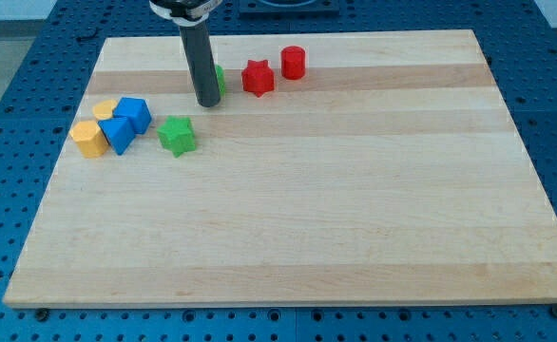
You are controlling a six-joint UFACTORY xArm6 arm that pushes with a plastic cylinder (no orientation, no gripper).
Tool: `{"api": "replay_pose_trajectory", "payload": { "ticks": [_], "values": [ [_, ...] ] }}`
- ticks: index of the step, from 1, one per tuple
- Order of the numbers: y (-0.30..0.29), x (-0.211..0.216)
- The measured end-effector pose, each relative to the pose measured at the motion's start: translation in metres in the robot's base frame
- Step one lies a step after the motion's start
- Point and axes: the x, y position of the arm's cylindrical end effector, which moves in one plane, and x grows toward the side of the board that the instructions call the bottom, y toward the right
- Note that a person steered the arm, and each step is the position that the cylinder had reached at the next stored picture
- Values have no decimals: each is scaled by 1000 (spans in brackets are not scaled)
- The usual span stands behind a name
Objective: Push the green circle to the top left
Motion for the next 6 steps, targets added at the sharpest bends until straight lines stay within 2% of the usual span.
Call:
{"api": "replay_pose_trajectory", "payload": {
  "ticks": [2,5,6],
  "values": [
    [24,23],
    [20,-34],
    [-11,-51]
  ]
}}
